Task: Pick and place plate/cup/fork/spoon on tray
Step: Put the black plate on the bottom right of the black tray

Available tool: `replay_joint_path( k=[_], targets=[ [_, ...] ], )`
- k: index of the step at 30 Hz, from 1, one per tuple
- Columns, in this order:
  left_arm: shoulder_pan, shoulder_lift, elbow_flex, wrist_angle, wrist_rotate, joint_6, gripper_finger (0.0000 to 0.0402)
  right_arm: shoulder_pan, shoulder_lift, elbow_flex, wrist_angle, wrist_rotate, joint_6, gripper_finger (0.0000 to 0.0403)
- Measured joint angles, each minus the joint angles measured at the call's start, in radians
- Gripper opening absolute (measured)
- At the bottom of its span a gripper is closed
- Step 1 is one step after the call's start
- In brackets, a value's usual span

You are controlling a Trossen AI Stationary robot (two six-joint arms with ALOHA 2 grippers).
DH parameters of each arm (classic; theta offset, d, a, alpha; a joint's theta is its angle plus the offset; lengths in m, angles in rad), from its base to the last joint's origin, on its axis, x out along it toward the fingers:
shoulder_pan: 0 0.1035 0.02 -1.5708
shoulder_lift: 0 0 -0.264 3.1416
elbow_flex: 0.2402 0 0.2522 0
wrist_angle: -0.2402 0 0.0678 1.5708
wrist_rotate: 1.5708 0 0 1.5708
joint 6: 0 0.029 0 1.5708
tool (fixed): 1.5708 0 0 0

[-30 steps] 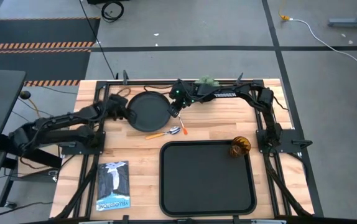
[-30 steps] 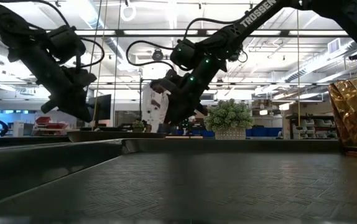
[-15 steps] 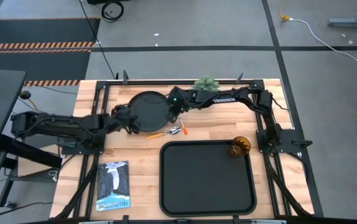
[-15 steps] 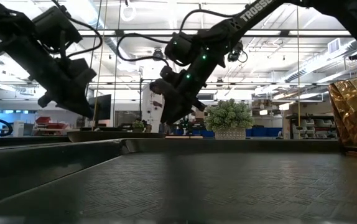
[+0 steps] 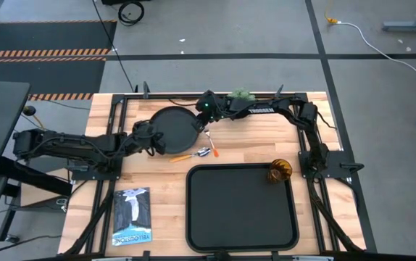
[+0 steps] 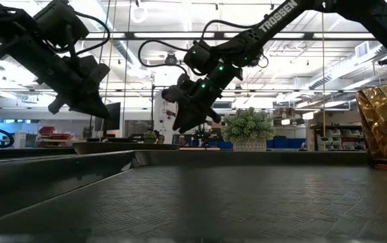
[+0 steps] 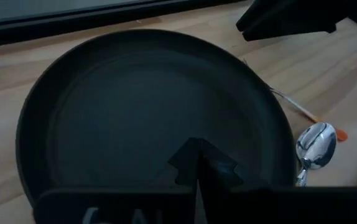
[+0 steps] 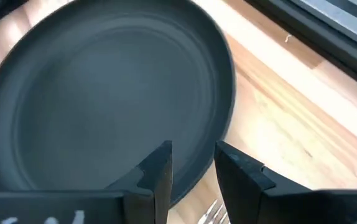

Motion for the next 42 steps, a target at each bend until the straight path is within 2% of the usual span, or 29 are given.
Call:
replay_joint_path(
  k=[7,13,16,20,24,29,34,38,42],
  targets=[
    [0.008,-0.008,0.0,-0.001,-0.004,0.116,0.0015,0.012,-0.001,0.0,-0.077,-0.09,-0.079,0.0125],
    [0.059,-0.006,0.0,-0.002,-0.107,0.247,0.0015,0.038,-0.001,0.0,-0.121,-0.093,-0.142,0.0125],
    [0.088,-0.006,0.0,-0.002,-0.112,0.243,0.0016,0.053,-0.001,0.0,-0.12,-0.088,-0.188,0.0125],
    [0.175,-0.006,0.0,-0.074,0.0,0.179,0.0021,0.06,-0.001,0.0,-0.125,-0.089,-0.233,0.0125],
    [0.308,-0.006,0.0,-0.154,0.073,0.168,0.0041,0.057,-0.002,0.0,-0.122,-0.08,-0.282,0.0125],
    [0.467,-0.003,0.0,-0.125,0.238,0.219,0.0081,0.043,-0.019,0.0,-0.125,-0.052,-0.315,0.0125],
    [0.597,0.061,0.001,-0.113,0.337,0.246,0.0117,0.035,-0.047,-0.001,-0.132,-0.043,-0.334,0.0125],
    [0.653,0.127,0.001,-0.081,0.382,0.253,0.0133,0.038,-0.072,0.0,-0.132,-0.046,-0.355,0.0125],
    [0.66,0.174,0.019,-0.076,0.386,0.253,0.0137,0.039,-0.084,0.0,-0.136,-0.046,-0.37,0.0125]
  ],
)
